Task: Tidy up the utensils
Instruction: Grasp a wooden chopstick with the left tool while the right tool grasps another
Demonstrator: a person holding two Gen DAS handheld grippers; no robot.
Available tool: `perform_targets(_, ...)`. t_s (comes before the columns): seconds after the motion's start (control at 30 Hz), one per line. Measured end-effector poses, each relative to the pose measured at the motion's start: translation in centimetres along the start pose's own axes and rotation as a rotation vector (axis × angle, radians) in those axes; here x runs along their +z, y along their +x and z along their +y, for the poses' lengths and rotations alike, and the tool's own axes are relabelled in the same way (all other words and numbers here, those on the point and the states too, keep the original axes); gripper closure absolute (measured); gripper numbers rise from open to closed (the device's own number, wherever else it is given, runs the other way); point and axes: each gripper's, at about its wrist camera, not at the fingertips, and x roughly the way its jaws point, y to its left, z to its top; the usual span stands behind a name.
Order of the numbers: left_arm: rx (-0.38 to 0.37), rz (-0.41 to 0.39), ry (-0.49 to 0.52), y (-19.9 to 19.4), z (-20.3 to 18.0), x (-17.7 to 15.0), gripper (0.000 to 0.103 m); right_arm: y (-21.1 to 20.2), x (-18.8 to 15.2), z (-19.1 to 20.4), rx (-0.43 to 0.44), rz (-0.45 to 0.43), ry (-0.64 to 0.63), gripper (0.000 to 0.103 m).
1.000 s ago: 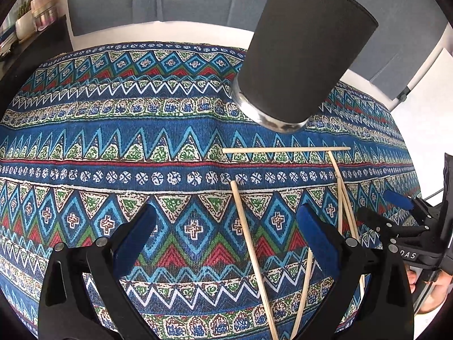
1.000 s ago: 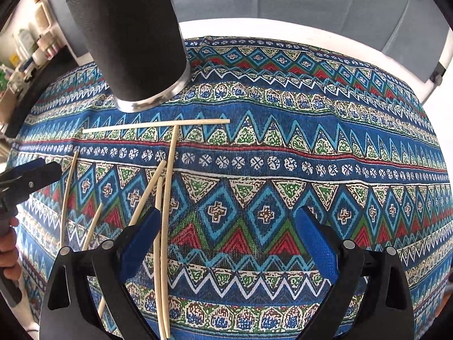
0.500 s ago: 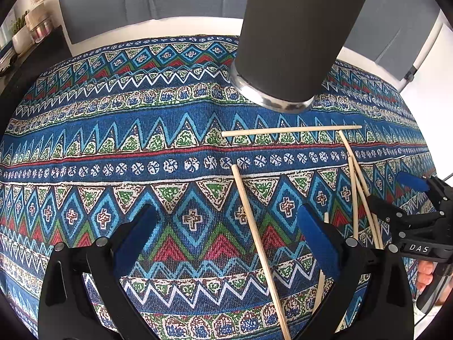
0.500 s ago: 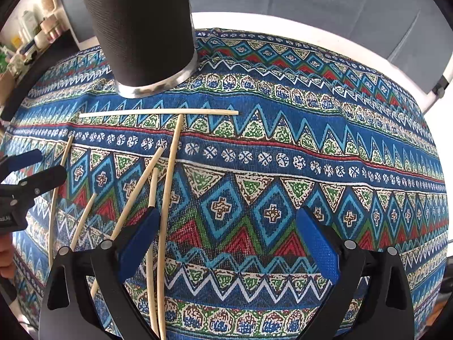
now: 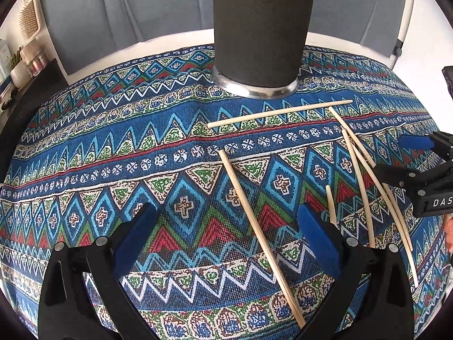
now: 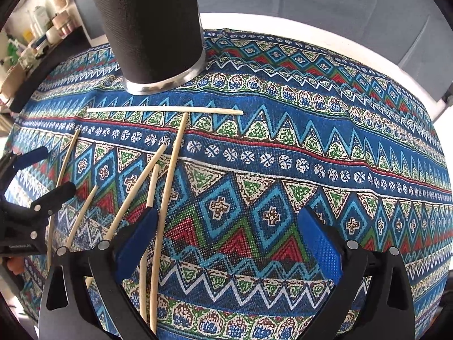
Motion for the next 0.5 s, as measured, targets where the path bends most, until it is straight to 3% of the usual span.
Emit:
perform_targets(0.03, -0.004, -0.002, 0.003, -0.1, 0.2, 0.0, 0.011, -0.1, -0.3, -0.1, 0.003, -0.013, -0.005, 0.011)
perform_targets(0.1, -0.001, -0.017, 0.000, -0.4, 0.7, -0.1, 0.028, -0.5, -0.7, -0.4, 0.002, -0.031, -0.006, 0.020)
perform_targets(0.13, 0.000, -0.027, 0.002, -0.6, 1.2, -0.2, 0.034, -0.8, -0.7, -0.8, 0.001, -0.036, -0.004, 0.034)
perform_targets(0.17, -0.003, -0.034, 0.010, -0.8, 1.6, -0.2, 0.049, -1.2, -0.8, -1.3, -0.003, -0.040, 0.002, 0.054)
perform_targets(0.2, -0.006, -0.035, 0.016, -1.0, 2.0, -0.2, 0.068, -1.5, -1.0, -2.0, -0.006, -0.043, 0.009, 0.065)
perform_targets(0.23, -0.006, -0.029, 0.017, -1.2, 2.5, -0.1, 0.079, -1.7, -1.1, -2.7, -0.004, -0.045, 0.014, 0.084)
perform_targets(0.27, -0.007, -0.022, 0.023, -1.2, 3.1, -0.1, 0.095, -1.8, -1.2, -3.2, -0.010, -0.046, 0.014, 0.095)
perform_targets(0.37, 0.047, -0.026, 0.053, -1.4, 4.3, -0.4, 0.098, -2.1, -1.7, -4.5, 0.001, -0.038, 0.023, 0.099)
perform_targets(0.5, 0.064, -0.023, 0.057, -1.8, 5.1, -0.8, 0.098, -2.3, -2.2, -5.6, 0.043, -0.055, 0.058, 0.099)
